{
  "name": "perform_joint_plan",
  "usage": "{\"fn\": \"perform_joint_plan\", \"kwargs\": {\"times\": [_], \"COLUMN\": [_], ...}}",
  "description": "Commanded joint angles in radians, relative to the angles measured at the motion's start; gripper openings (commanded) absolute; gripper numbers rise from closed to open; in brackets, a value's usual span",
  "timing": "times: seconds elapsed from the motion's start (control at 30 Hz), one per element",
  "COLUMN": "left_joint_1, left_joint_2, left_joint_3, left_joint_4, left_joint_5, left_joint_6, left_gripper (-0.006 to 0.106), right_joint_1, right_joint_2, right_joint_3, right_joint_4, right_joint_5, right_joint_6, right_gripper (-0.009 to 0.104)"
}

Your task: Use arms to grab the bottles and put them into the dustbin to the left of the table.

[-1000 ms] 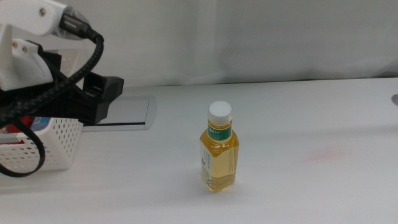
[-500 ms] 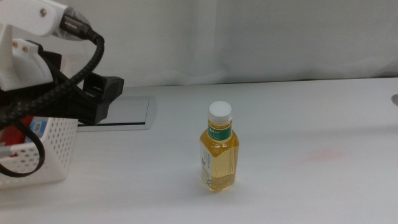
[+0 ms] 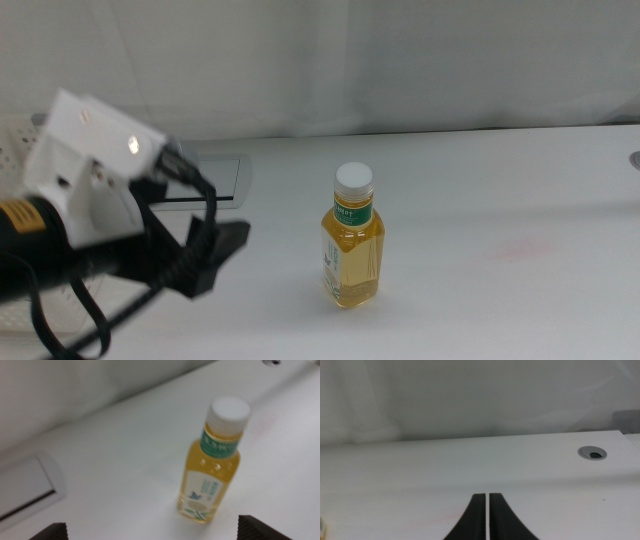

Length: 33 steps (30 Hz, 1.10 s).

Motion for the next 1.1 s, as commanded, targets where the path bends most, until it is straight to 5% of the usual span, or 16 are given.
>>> {"fn": "perform_joint_plan", "kwargs": {"times": [0.0, 0.3, 0.57, 0.67, 0.9, 1.07], "left_joint_1": [-0.007, -0.126, -0.4, -0.453, -0.473, -0.473], "left_joint_2": [-0.007, -0.005, 0.058, 0.144, 0.457, 0.594], "left_joint_3": [0.058, 0.261, 0.379, 0.381, 0.381, 0.381], "left_joint_4": [-0.127, -0.538, -0.564, -0.554, -0.201, -0.056], "left_joint_5": [-0.059, -0.318, -0.715, -0.837, -1.044, -1.203], "left_joint_6": [0.102, 0.52, 0.471, 0.403, -0.041, -0.271], "left_gripper": [0.087, 0.087, 0.087, 0.087, 0.085, 0.08], "right_joint_1": [-0.006, -0.006, -0.006, -0.006, -0.006, -0.006], "right_joint_2": [-0.002, -0.002, -0.002, -0.002, -0.002, -0.002], "right_joint_3": [0.005, 0.005, 0.005, 0.005, 0.005, 0.005], "right_joint_4": [-0.019, -0.041, -0.041, -0.041, -0.041, -0.041], "right_joint_5": [-0.015, -0.018, -0.029, -0.029, -0.029, -0.029], "right_joint_6": [0.004, 0.004, 0.004, 0.004, 0.004, 0.004], "right_gripper": [-0.003, -0.003, -0.003, -0.003, -0.003, -0.003]}}
